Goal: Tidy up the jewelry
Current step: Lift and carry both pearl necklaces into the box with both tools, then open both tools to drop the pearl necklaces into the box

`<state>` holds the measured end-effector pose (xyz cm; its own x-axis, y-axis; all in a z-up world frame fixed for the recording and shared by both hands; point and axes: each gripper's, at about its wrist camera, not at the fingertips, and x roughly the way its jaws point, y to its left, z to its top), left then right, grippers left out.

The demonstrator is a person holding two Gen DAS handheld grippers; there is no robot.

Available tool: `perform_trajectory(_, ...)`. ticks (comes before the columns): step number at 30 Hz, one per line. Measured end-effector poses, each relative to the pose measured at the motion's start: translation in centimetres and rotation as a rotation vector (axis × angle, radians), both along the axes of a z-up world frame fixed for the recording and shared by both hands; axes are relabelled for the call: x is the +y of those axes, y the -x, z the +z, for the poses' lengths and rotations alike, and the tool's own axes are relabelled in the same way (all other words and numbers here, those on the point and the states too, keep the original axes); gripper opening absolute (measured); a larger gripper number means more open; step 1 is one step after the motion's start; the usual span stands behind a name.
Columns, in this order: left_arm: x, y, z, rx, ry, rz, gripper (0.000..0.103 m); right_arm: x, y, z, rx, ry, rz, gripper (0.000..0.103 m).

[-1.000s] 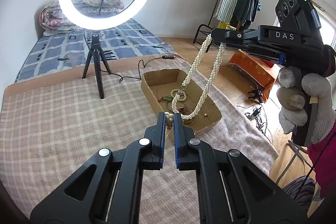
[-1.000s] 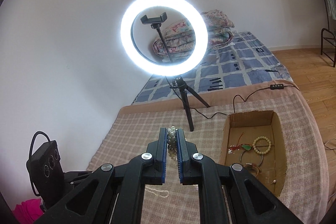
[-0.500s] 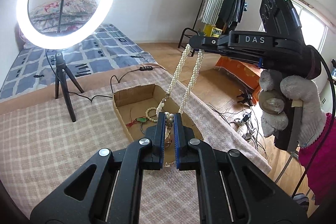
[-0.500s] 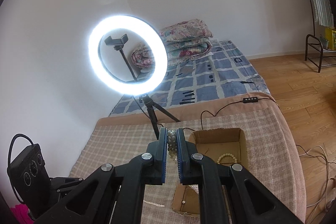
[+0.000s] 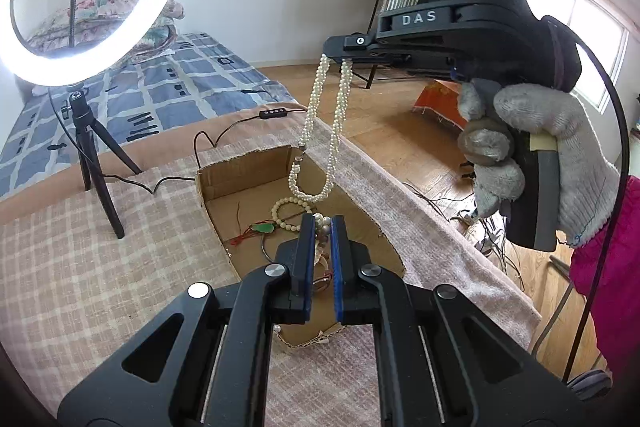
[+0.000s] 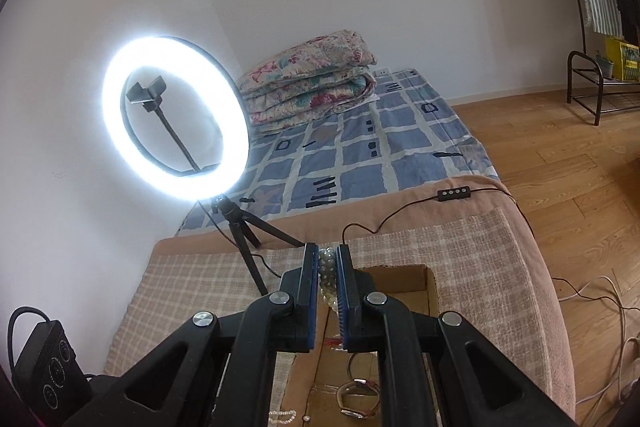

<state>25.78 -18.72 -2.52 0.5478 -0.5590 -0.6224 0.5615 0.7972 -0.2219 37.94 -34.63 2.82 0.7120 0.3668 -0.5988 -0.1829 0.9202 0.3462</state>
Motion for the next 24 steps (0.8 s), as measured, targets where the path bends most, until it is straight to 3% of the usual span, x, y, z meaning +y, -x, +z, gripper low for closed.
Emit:
perform_trajectory(13,-2.2,-0.4,-2.6,0.009,-0.062,-0.042,0.005,0.2,-4.2,-5.6,0.090,0.051,-0.015,0.006)
perform_trajectory(24,-2.5,-0.3,-3.1,0.006,-0.077,-0.044,0.005,1.0,-5.0,-7.0,0.114,0.055,0.018,0.009)
